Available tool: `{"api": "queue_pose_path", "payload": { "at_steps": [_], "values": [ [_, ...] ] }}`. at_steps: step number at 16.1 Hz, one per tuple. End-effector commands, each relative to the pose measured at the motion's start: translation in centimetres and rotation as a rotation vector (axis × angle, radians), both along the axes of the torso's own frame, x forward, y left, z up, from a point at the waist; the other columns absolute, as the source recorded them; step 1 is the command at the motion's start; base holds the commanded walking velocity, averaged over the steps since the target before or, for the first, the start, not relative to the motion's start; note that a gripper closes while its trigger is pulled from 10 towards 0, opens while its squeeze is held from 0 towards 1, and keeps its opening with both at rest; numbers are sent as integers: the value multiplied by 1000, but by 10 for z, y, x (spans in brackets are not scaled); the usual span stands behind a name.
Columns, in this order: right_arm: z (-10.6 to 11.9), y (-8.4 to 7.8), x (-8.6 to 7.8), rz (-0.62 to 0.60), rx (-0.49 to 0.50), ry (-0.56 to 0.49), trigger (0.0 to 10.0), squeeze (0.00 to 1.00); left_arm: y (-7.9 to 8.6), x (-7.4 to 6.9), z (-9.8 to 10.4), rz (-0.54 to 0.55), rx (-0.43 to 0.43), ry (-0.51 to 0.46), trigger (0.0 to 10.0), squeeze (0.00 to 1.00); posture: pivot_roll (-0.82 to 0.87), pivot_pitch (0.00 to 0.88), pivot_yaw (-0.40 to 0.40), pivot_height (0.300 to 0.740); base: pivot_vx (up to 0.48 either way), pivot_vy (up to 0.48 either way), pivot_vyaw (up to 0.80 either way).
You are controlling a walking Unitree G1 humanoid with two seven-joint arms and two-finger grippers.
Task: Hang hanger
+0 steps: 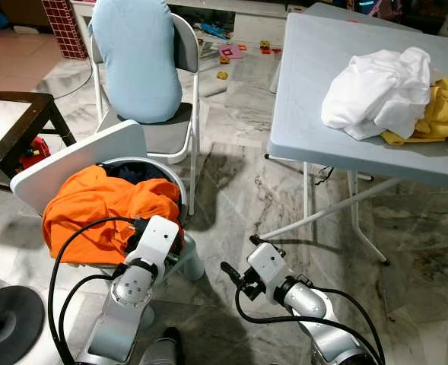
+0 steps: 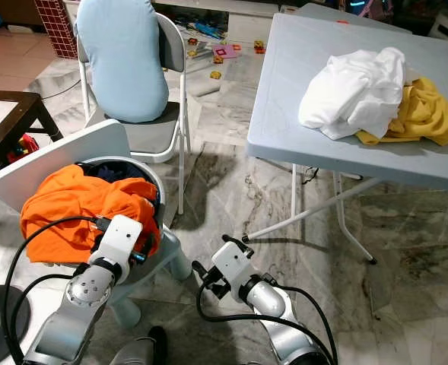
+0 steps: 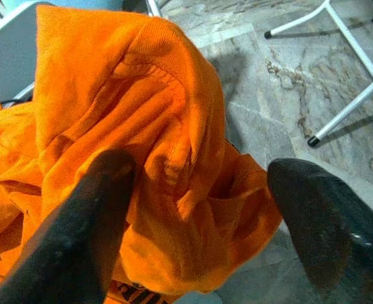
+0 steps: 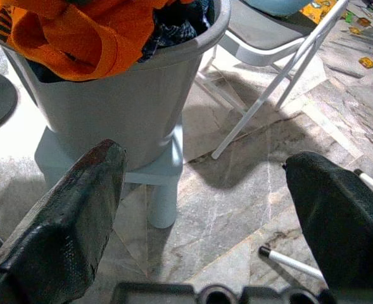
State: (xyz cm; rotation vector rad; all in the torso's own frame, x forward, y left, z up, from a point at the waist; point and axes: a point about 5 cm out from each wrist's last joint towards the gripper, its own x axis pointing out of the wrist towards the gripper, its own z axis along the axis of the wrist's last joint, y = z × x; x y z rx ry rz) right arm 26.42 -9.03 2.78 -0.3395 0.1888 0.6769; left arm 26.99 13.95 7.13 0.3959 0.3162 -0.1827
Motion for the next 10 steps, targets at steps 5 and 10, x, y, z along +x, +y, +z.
{"api": "queue_pose_path", "payload": {
  "at_steps": [5,10],
  "values": [
    [-1,0,0,10,-15,2,10000,0,-11,23,10,1,7,-33,10000,0,29,151,-37,740,0,0,0],
    [-3,-2,-2,1,-17,5,10000,0,-15,32,9,12,-19,-33,10000,0,22,154,-29,740,0,0,0]
  ]
}}
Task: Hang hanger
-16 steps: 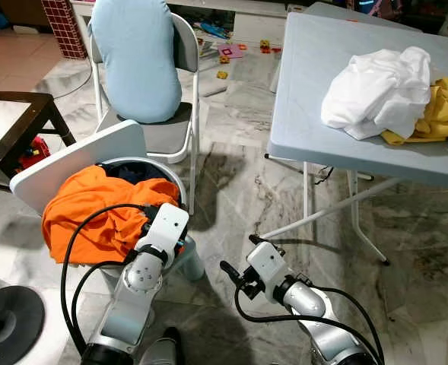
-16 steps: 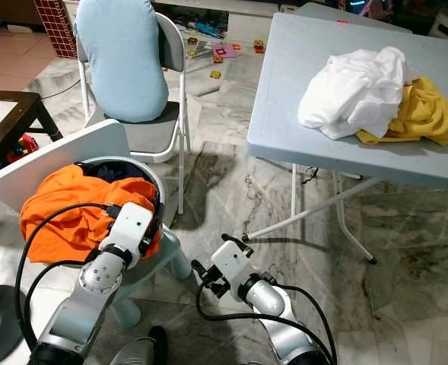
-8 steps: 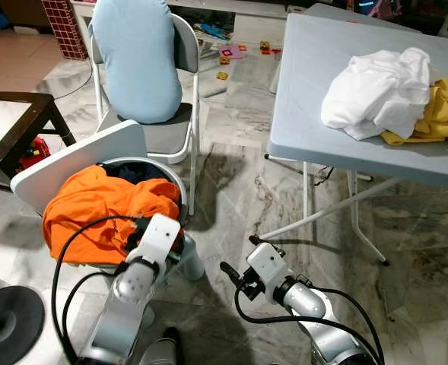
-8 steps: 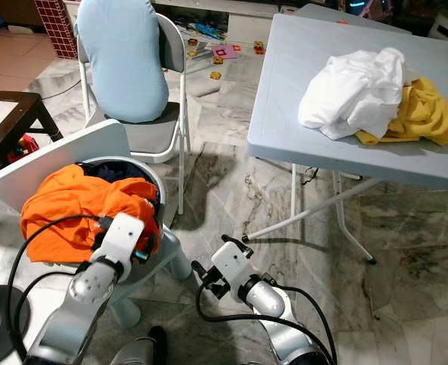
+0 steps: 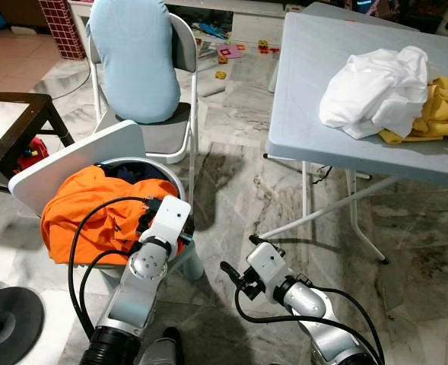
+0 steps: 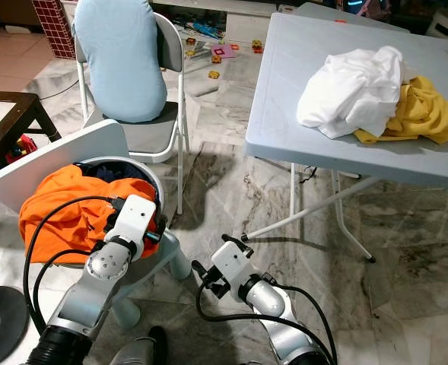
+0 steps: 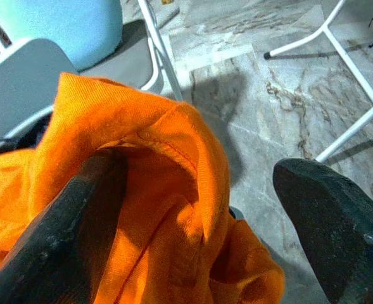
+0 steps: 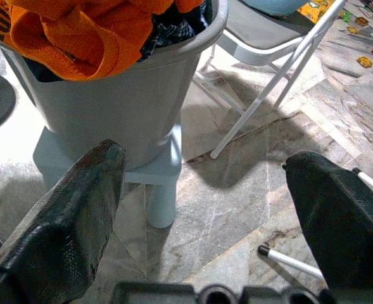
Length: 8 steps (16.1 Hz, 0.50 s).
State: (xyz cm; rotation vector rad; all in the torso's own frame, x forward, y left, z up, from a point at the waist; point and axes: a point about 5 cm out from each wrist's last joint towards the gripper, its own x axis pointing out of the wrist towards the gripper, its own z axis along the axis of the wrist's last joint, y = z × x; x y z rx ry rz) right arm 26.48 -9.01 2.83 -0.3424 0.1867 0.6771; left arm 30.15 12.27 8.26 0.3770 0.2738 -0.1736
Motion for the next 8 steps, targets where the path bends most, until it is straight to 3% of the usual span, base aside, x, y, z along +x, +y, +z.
{"api": "queue_pose_path", "payload": {
  "at_steps": [1,2,4,8],
  "values": [
    [-3,-2,-3,-2,-13,8,10000,0,3,-3,-10,28,-20,47,10000,0,21,156,-26,740,0,0,0],
    [-4,-2,-3,-4,-12,9,10000,0,6,-6,-16,59,-57,85,10000,0,21,156,-26,740,0,0,0],
    [-4,-2,-3,-5,-12,11,10000,0,11,-9,-22,72,-47,97,0,0,27,156,-27,740,0,0,0],
    [-4,-1,-3,-1,-13,12,10000,0,20,-6,-24,97,-33,92,0,0,28,154,-29,740,0,0,0]
  ]
}}
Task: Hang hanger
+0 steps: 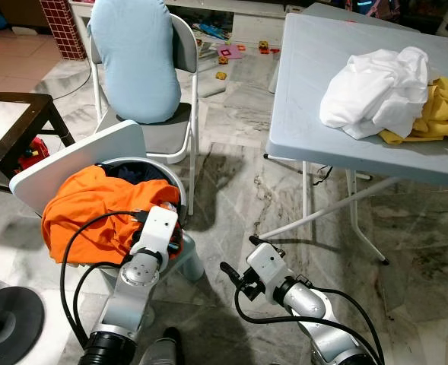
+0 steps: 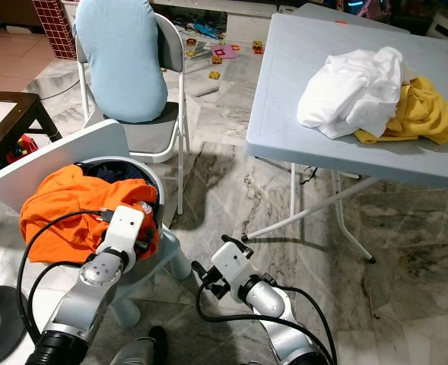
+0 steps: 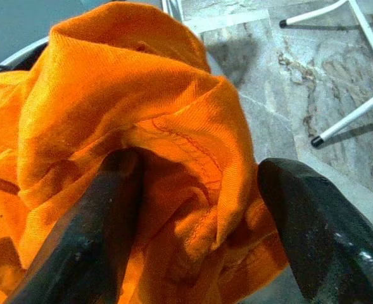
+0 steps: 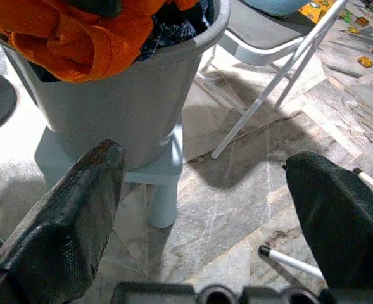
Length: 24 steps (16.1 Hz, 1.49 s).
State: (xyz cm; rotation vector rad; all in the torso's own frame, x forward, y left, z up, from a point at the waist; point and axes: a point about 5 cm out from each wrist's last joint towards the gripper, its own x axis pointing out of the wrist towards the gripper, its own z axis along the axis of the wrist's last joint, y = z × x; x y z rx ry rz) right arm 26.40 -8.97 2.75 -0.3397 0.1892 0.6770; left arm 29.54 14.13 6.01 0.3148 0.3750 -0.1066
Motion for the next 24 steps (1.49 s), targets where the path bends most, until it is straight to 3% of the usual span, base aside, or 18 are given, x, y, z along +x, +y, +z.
{"api": "queue_pose_path", "payload": {
  "at_steps": [1,5,8,9,10,11,12,13,14,17,18,24],
  "values": [
    [-4,-2,-2,0,-15,9,10000,0,2,0,-2,6,12,1,0,0,28,154,-29,740,0,0,0],
    [-4,-3,-2,-5,-18,9,10000,0,16,1,2,40,75,-43,0,0,23,150,-27,740,0,0,0],
    [-4,-4,-2,-6,-19,7,10000,0,26,5,15,71,173,-135,0,0,24,148,-27,740,0,0,0],
    [-4,-4,-2,-5,-19,7,10000,0,25,6,16,68,169,-135,2824,0,24,148,-27,740,0,0,0],
    [-3,-3,-1,-3,-19,6,10000,0,22,7,18,69,148,-141,1373,0,29,145,-29,740,0,0,0],
    [-3,-3,0,-3,-19,6,10000,0,21,7,19,72,135,-144,1373,0,29,145,-29,740,0,0,0],
    [-3,-2,0,-2,-19,5,10000,0,18,8,20,70,112,-137,5765,0,32,143,-28,740,0,0,0],
    [-3,-2,0,-1,-18,5,10000,0,16,8,21,76,94,-135,9176,0,33,143,-28,740,0,0,0],
    [-3,-1,0,1,-18,5,10000,0,15,8,21,80,87,-138,10000,0,33,144,-27,740,0,0,0],
    [-4,-1,-1,2,-17,7,10000,0,16,9,20,94,49,-124,10000,0,33,145,-25,740,0,0,0],
    [-5,0,-1,3,-17,8,10000,0,16,9,20,94,41,-124,0,0,33,146,-24,740,0,0,0],
    [-6,-1,-2,0,-20,12,10000,0,17,7,22,97,21,-139,0,0,33,146,-24,740,0,0,0]
  ]
}}
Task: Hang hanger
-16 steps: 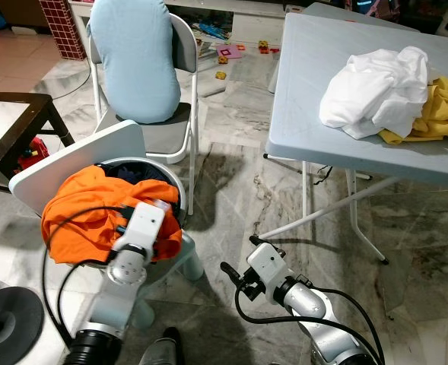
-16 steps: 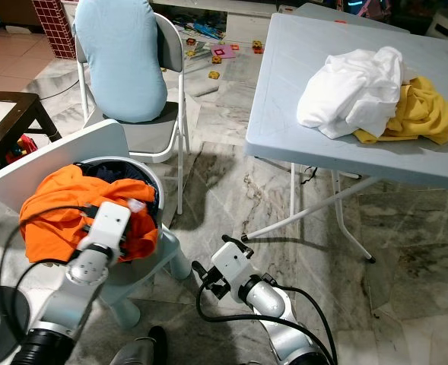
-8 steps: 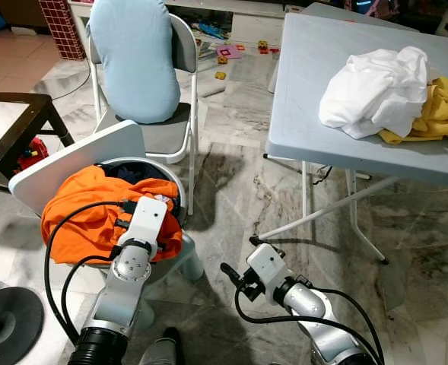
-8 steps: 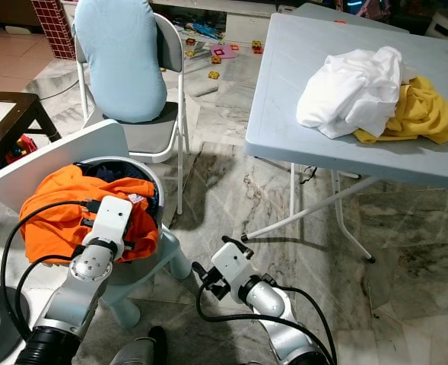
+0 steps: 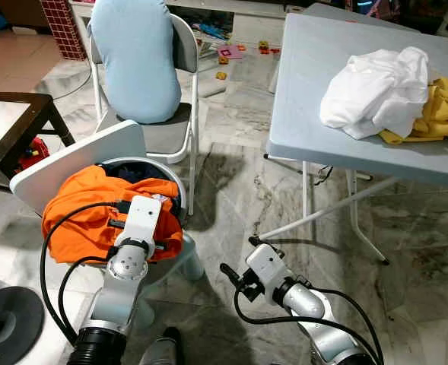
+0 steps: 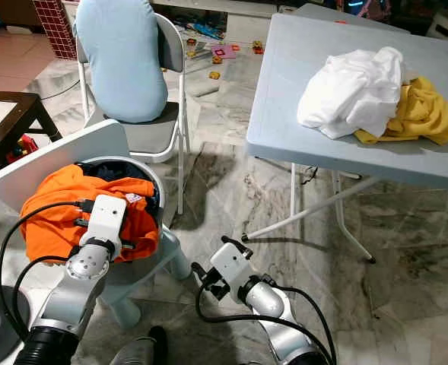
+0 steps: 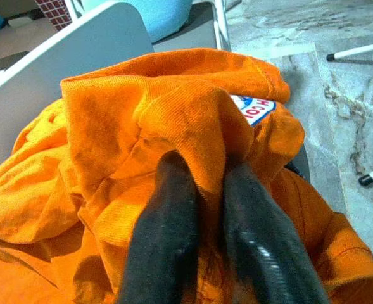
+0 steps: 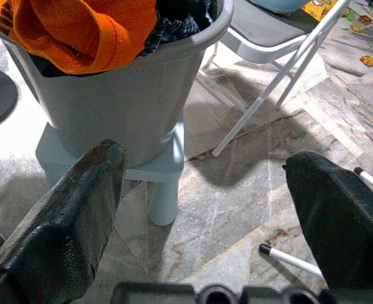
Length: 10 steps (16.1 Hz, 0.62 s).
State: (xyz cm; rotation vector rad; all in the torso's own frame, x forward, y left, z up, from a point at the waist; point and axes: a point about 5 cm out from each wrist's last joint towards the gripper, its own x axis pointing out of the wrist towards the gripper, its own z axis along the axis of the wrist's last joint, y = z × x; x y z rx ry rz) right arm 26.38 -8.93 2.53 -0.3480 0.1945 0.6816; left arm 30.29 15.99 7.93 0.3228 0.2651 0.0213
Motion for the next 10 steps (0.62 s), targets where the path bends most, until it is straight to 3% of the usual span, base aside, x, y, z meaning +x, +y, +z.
{"api": "queue_pose_path", "payload": {
  "at_steps": [1,8,10],
  "values": [
    [-4,-2,-2,-6,-11,8,10000,0,-3,-1,4,-11,-21,-26,0,0,33,146,-24,740,0,0,0],
    [-5,-15,0,-97,15,21,10000,0,-9,-4,31,-87,-5,-116,0,0,26,147,-11,740,0,0,0],
    [0,-35,8,-266,106,44,10000,0,2,-12,46,-118,103,-208,0,0,28,140,-2,740,0,0,0]
  ]
}}
